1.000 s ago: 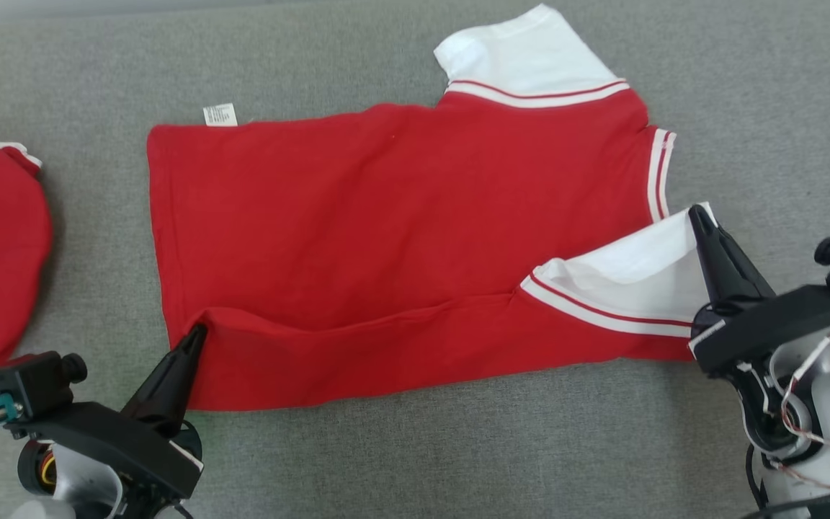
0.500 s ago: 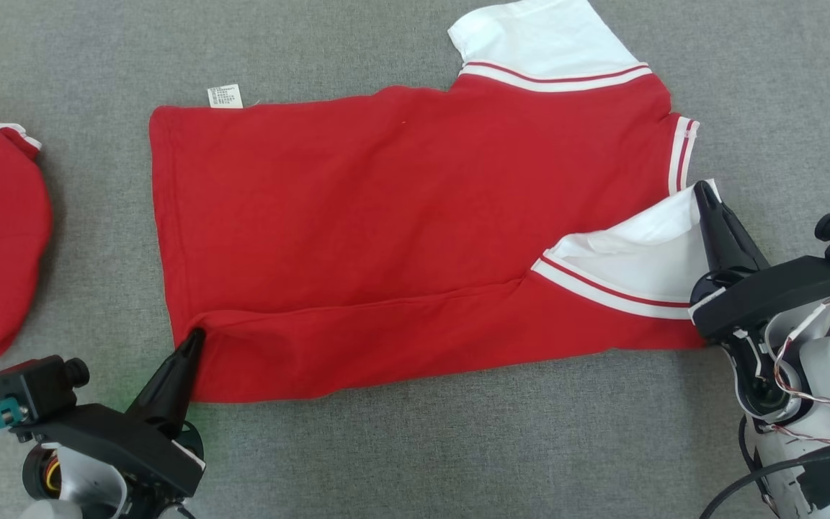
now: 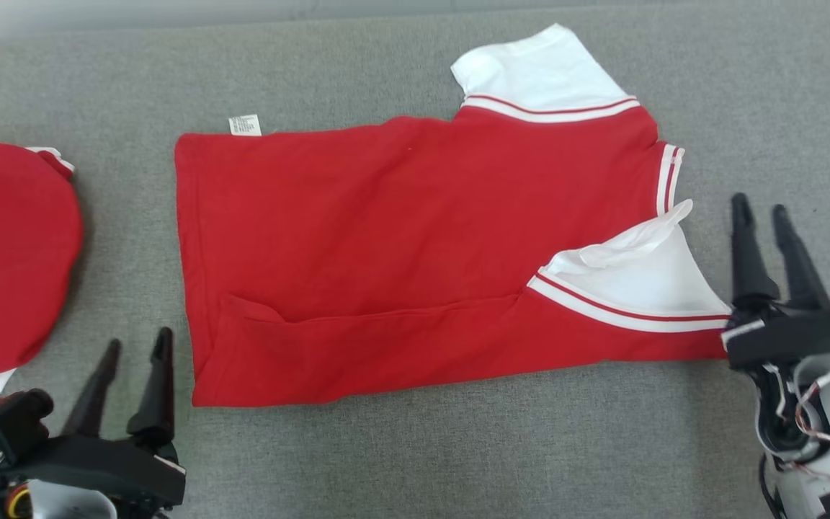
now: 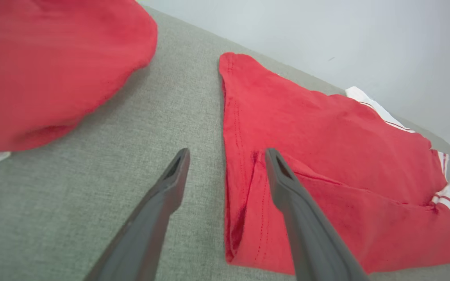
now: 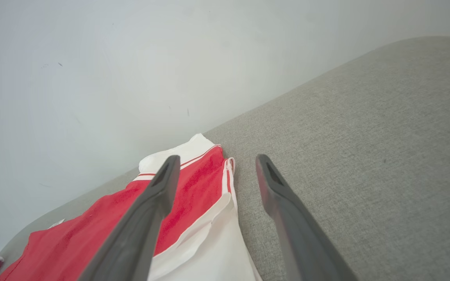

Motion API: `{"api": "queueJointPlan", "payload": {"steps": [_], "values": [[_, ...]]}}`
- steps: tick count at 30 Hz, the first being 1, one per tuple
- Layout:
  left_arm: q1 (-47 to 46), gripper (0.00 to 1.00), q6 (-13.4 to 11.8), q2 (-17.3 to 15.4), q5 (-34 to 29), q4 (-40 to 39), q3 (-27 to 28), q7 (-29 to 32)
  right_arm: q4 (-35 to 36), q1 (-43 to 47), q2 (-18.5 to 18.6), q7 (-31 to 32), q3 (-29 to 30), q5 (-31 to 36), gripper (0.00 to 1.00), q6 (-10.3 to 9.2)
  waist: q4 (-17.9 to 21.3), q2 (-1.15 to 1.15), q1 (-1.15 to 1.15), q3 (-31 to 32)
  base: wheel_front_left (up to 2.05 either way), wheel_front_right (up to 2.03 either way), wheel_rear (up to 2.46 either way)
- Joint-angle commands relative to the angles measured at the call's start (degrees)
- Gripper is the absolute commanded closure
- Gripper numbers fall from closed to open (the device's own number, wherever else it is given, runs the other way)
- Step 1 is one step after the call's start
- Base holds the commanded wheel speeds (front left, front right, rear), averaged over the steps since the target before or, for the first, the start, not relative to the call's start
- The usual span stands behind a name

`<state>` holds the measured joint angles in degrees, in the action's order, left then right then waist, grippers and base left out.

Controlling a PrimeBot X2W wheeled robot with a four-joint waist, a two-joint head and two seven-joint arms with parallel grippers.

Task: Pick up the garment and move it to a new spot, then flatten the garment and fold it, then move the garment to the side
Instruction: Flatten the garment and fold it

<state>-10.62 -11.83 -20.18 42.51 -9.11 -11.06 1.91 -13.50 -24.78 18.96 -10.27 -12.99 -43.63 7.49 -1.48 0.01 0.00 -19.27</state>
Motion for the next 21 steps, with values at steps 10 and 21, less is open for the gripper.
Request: {"api": "queueJointPlan", "payload": {"steps": [10,21], "values": [[0.96,0.00,-7.83,0.19,-15.18,-3.72,-1.98,-11.20,11.64,11.15,-3.48,-4.09,5.62,17.55,0.00,0.00,-0.20,-0.01,0.00,5.31,0.00,0.00,0.00],[3.57,0.00,-10.86,1.83,-21.46,0.14,-5.80,-14.82,17.64,20.69,-5.95,-1.12,5.23,28.46,0.00,0.00,0.15,-0.01,0.00,9.68,0.00,0.00,0.00]]}}
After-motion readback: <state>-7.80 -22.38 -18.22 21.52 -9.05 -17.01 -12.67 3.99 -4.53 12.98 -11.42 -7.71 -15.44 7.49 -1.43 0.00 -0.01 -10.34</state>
